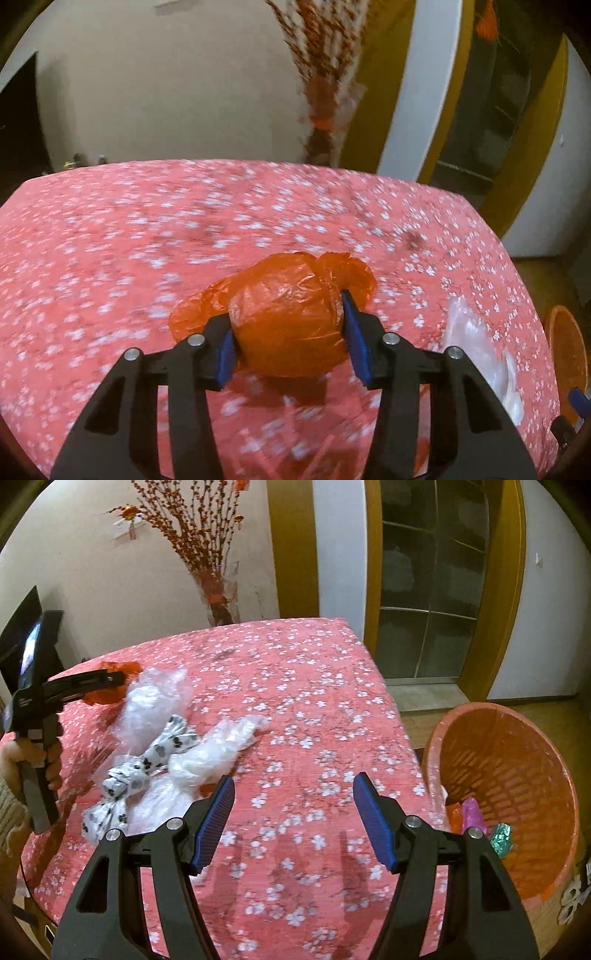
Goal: Collect trash
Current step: 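Grasp the clear plastic bag with the right gripper while the left gripper holds the orange bag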
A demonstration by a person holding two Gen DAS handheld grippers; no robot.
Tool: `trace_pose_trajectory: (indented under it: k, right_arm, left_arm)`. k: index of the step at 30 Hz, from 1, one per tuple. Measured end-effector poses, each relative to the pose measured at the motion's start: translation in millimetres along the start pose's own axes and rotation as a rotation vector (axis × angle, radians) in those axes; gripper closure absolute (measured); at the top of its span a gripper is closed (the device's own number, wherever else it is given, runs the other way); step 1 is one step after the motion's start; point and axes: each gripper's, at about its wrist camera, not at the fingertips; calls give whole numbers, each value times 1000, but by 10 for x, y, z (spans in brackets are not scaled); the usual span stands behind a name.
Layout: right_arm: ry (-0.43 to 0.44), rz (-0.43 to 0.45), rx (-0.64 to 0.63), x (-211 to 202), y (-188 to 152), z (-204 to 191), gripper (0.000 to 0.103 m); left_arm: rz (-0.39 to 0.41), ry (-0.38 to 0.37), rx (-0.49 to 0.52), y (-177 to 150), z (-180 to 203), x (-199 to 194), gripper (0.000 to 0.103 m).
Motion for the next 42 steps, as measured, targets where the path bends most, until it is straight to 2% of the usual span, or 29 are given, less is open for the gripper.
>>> trace_pose_trajectory:
  k: [6,16,18,19,20,21,28,32,39,42]
  right_arm:
    - [65,-57,-8,155,-53,-236,56]
    - [157,-119,-69,402,-67,-692,63]
    - [161,-146,-95,461,-114,-749,84]
    - [151,-150,-106,473,-137,-757,87]
    - [137,-135,-121,457,-151,-755,96]
    - [129,-136,-124,448,-153,-737,99]
    - [42,-84,-75,241,-90,-375,101]
    - [-26,-16,-66,7,-36,-158,101]
    - [-34,114,-70,-395,155,-29,101]
    - [-31,142,-64,-505,203,8,101]
  left_arm:
    - [64,38,-45,-64,-348,-454,54]
    - [78,-18,-62,-246,-386,-877,54]
    - [76,-34,-57,-270,-324,-912,54]
    - [77,-39,-54,-288,-307,-939,54]
    - [78,-45,-50,-293,-277,-954,54]
    - [81,-53,-43,-298,-231,-978,54]
    - [97,-105,-11,-323,40,-1129,54]
    - [103,-131,11,-334,215,-1209,54]
    - [107,-174,44,-333,500,-1335,54]
    - [110,-195,55,-331,615,-1409,54]
Point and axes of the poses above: each gripper's, at about its wrist camera, not at the fingertips, and x roughly the way its jaws point, z to its right, y to its top, and after that the axes turned 7 degrees about z, right-handed
